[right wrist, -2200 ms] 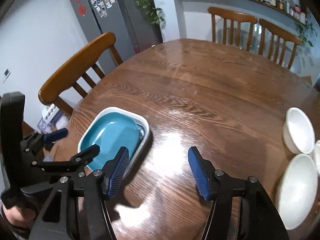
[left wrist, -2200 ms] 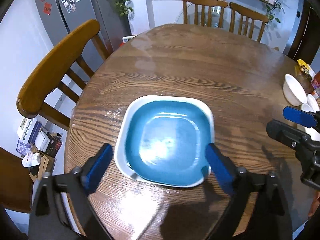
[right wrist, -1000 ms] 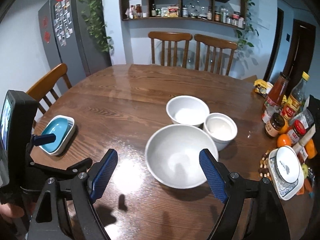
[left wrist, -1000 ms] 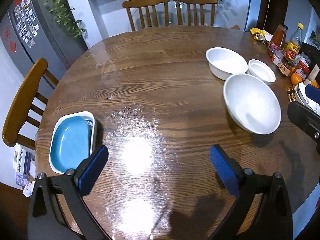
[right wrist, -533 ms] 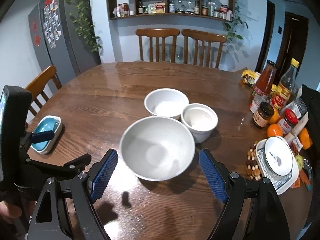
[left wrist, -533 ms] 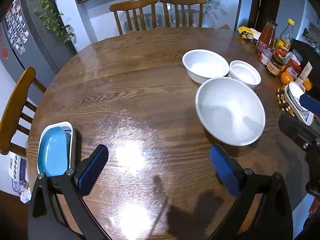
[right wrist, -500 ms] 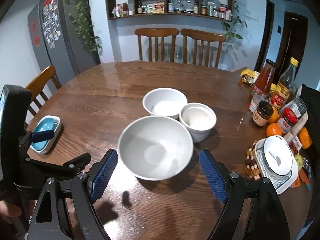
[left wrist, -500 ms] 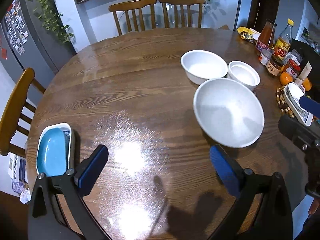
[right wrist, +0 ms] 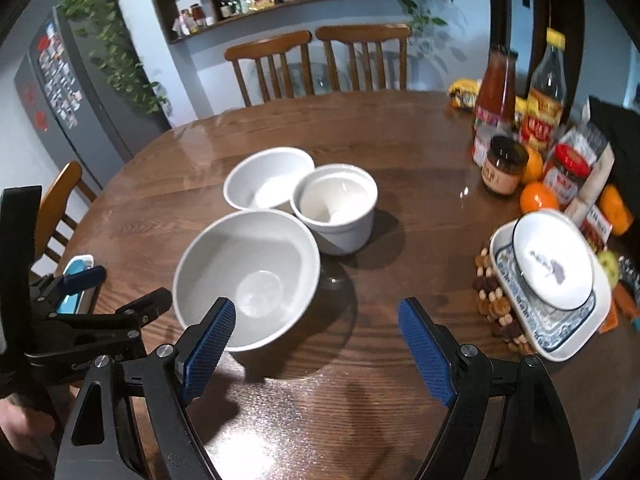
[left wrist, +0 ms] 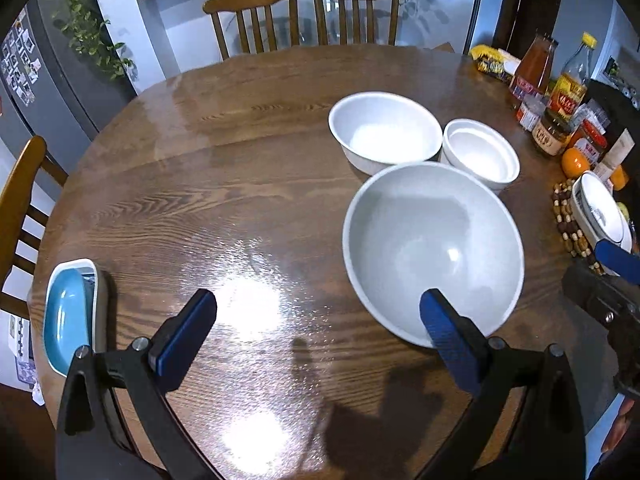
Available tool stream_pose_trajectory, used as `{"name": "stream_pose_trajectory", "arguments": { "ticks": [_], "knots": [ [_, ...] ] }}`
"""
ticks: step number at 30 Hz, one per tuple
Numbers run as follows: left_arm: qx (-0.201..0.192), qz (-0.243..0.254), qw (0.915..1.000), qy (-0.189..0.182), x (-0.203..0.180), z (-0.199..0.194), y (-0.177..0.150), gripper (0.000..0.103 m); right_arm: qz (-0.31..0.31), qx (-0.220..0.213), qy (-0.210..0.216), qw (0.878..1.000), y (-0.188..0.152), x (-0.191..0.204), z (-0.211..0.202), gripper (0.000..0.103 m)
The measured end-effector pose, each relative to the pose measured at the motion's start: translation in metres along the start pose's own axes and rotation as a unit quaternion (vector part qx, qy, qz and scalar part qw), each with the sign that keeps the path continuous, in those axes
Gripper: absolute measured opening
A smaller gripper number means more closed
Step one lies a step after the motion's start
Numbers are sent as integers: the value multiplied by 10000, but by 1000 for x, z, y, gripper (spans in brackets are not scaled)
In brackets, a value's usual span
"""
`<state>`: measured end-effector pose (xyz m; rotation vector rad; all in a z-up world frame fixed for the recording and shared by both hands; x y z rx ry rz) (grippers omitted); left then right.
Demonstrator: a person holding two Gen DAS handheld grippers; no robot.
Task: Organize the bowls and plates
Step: 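Move the left tool toward the rim of the large white bowl, then grip the rim of the large white bowl with the left tool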
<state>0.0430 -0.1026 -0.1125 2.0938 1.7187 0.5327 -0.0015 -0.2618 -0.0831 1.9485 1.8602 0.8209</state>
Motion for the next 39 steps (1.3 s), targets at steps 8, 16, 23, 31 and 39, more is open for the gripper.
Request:
{"name": "stream_pose_trajectory", "arguments": {
  "ticks": [8,16,23,31,39],
  "knots": [
    [243,105,9996,-64,-12,21,-2,99,135,330,103,9993,-6,-7,31,84],
    [347,177,9990,-230,-21,33,2,69,-4,409,172,9990,-5,-1,45,84],
    [493,229,9974,-469,-29,42,1,48,-26,523,310,9981,-4,2,55,60],
    [575,320,9961,-590,-34,47,-2,33,-70,627,416,9971,-5,8,60,35],
    [561,437,9958,-580,-35,47,-4,27,-217,621,348,9972,-10,16,59,24]
  ]
}}
Point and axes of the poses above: each gripper's, at about its wrist camera, not at the fingertips, and z roughly the way its jaws point, x to its left, y to its top, the point moved 8 cm from there along z, roughly the way its jaws point
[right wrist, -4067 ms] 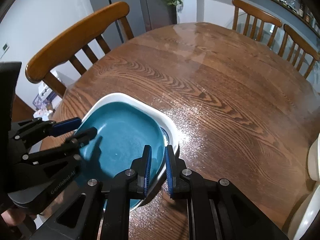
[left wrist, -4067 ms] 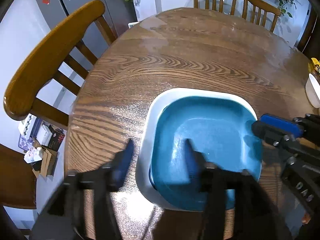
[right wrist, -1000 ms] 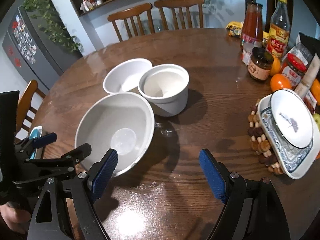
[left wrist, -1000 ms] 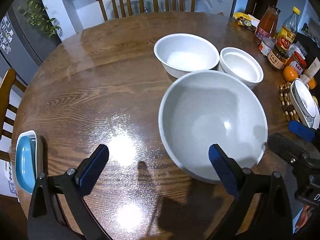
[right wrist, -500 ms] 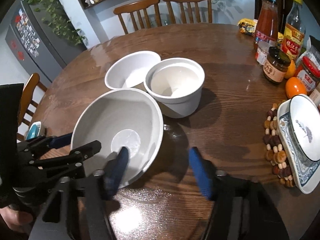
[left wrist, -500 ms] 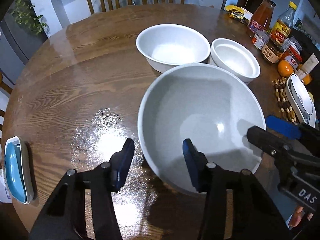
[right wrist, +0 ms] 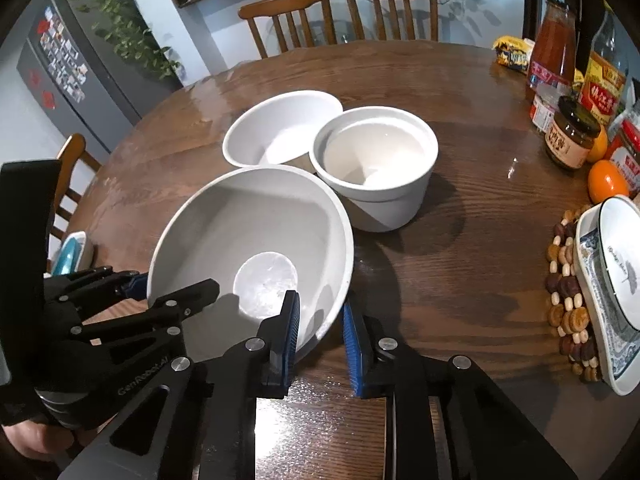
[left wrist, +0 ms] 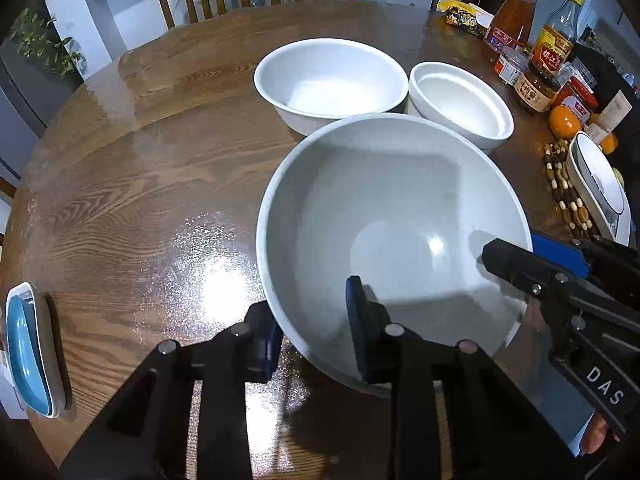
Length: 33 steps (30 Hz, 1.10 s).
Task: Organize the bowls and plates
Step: 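Grip the rim of the large white bowl with the left tool, then lift the large white bowl and carry it toward the stacked dishes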
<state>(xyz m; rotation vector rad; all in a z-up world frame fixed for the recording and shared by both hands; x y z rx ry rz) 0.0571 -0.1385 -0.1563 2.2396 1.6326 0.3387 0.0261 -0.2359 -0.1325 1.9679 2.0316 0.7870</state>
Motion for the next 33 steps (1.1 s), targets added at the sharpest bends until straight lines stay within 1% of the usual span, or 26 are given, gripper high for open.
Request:
{"name": "stream_pose_trajectory", "arguments": {
  "ticks": [11,20,27,33],
  "knots": [
    [-91,30,9999,62,1,-7,-1,27,-104,-109,-79,9999,2,3,-7,24],
    [-215,-30,9997,101,7,-19,-4,27,-192,-184,-51,9996,1,10,-14,24],
    [-313,-254,9990,202,30,-33,-14,27,-393,-201,72,9990,2,34,-17,24],
    [-390,-486,9975,332,60,-46,-29,27,-604,-208,200,9978,4,65,-15,24]
  ]
}}
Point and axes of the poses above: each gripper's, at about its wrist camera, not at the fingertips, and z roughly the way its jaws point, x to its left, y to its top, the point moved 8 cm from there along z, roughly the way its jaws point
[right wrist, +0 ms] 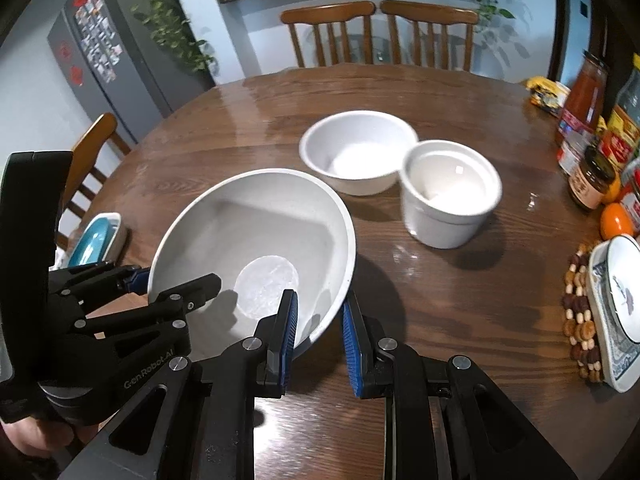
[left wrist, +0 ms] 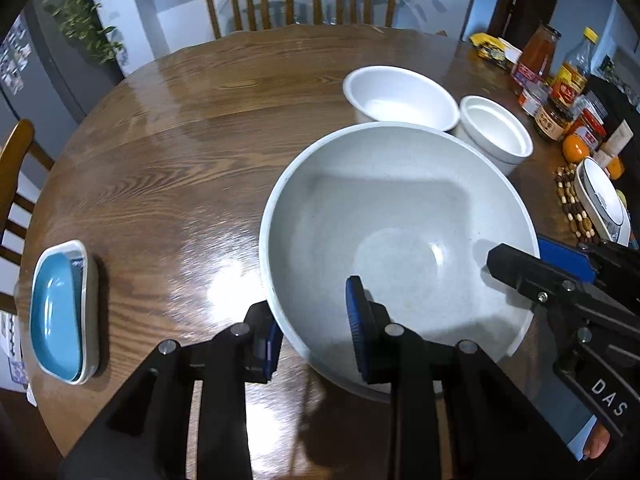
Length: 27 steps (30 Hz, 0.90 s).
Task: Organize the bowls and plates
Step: 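Lift the large white bowl and carry it toward the stacked dishes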
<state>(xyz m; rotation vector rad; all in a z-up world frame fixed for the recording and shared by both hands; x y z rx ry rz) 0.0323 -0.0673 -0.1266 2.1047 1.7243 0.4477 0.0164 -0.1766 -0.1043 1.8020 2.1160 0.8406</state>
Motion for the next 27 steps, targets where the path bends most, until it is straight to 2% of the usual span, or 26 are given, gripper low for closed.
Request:
{"name": "stream_pose_trajectory", "arguments": {
  "ticks": [17,27],
  "knots": [
    [17,-766,9959,482,104,-16,-30,27,-774,150,441,9959,8,106,33,24],
    [162,-900,9942,574,134,-8,-36,27,-937,285,526,9938,6,136,48,24]
  ]
}}
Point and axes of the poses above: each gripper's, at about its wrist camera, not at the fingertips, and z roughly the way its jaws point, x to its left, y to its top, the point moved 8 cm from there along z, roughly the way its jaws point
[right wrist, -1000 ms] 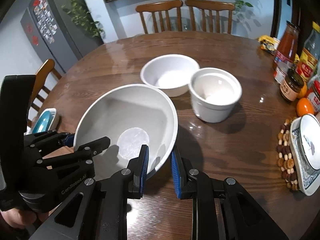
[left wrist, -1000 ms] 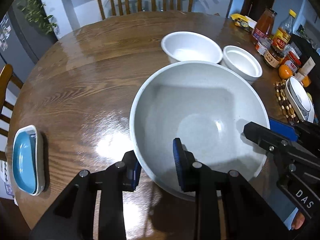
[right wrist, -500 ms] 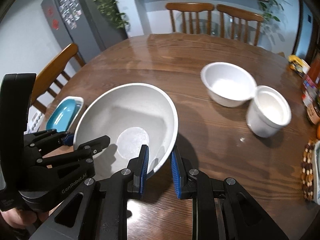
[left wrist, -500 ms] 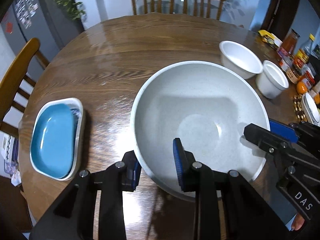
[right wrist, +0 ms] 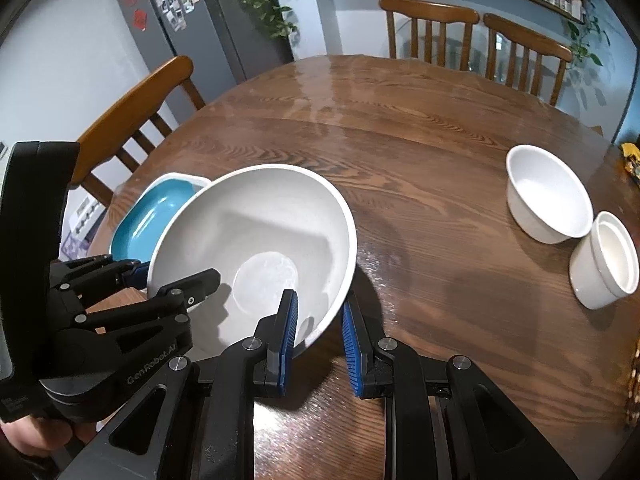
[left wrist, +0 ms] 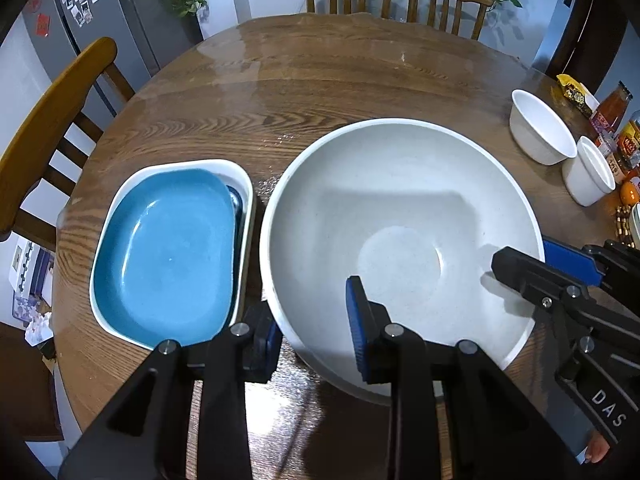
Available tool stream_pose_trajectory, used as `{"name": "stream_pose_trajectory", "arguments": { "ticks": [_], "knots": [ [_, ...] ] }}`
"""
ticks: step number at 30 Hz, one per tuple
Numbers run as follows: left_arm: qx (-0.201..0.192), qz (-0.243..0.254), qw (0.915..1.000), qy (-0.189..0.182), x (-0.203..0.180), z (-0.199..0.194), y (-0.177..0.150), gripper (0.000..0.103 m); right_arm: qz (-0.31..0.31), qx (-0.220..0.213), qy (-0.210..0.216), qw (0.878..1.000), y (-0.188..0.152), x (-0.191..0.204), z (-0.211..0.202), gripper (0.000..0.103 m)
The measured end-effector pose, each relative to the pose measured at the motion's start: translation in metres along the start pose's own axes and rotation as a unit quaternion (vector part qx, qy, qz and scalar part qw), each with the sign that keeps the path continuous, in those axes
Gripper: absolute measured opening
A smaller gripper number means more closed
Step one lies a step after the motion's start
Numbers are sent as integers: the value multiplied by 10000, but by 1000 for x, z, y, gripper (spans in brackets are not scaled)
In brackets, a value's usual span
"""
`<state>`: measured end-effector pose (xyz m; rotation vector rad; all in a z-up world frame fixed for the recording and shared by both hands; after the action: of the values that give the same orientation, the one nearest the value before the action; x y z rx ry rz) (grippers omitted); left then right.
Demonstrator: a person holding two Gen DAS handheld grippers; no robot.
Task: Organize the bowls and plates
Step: 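Lift the large white bowl and carry it toward the stacked dishes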
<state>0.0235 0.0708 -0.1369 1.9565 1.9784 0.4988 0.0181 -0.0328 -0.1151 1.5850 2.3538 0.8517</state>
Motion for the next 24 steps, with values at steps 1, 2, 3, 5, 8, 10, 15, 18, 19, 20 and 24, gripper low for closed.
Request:
{"name": "stream_pose_trajectory", "arguments": {
  "ticks": [1,2,3,5,8,10,15,18,19,20,24],
  "knots": [
    [12,11,10000,1,2,1,-1,27,5,9,-3,10000,0,1,0,24],
    [24,22,10000,-1,4,2,-2,27,14,26,-8,10000,0,1,1,24],
    [37,32,10000,-4,6,3,-3,27,24,38,-14,10000,0,2,3,24],
    [71,56,10000,-7,4,5,-4,27,47,73,-32,10000,-1,1,5,24],
    [104,100,9999,-18,6,8,-4,27,100,110,-44,9999,-1,1,7,24],
    [122,124,9998,-17,5,10,-5,27,109,144,-34,9998,-1,3,9,24],
    [162,187,9997,-17,2,14,-7,27,177,201,-56,9996,-3,0,12,24],
    [179,217,9996,0,0,16,-7,27,199,223,-74,9995,-3,0,14,24],
    [182,216,9996,14,0,17,-7,27,204,226,-78,9995,-3,0,15,24],
    [181,215,9996,25,0,17,-7,27,207,223,-76,9995,-3,0,15,24],
    [175,192,9997,43,-1,18,-7,28,207,247,-76,9995,-4,1,16,24]
  ]
}}
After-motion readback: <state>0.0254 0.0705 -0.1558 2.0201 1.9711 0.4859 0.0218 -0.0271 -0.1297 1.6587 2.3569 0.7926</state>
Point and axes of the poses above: each gripper's, at about its wrist camera, not at the fingertips, and z roughly the way its jaws point, x to its left, y to its top, the point moved 8 cm from there along z, roughly the way its jaws point
